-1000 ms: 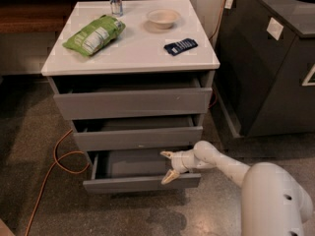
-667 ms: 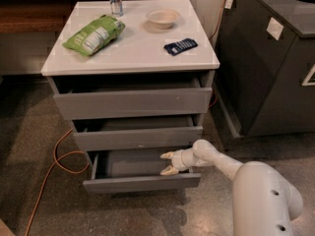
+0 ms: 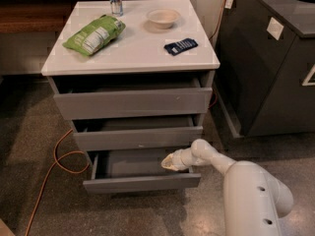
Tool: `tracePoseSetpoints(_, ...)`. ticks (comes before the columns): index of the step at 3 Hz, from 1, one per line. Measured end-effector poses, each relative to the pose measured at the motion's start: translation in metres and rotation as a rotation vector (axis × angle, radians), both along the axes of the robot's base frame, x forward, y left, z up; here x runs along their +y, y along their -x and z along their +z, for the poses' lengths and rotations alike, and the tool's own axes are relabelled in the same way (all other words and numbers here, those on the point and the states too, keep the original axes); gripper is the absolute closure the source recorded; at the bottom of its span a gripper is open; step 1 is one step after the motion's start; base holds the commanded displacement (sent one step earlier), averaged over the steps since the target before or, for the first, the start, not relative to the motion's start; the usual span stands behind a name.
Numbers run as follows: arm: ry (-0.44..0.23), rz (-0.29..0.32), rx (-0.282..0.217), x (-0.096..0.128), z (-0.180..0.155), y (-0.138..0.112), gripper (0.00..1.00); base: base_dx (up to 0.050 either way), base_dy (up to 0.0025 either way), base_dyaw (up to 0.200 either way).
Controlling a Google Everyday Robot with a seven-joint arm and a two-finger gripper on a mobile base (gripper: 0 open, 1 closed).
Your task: Place redbull can into bottom drawer
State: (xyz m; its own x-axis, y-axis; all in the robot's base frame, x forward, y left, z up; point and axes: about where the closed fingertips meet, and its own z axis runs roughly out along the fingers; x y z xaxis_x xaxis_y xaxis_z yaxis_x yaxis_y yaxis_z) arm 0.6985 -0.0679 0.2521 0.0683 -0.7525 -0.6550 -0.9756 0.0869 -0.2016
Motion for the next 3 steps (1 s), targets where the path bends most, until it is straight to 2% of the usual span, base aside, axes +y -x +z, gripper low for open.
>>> tracePoseSetpoints(1,0.021,-0.008,0.017,-0.002,-0.015,-0.003,1.0,0.0,0.0,0.0)
tracePoseSetpoints(3,0.047,0.003,0.061,0.001,-0.042,0.001,1.0,0.0,0.0,0.0)
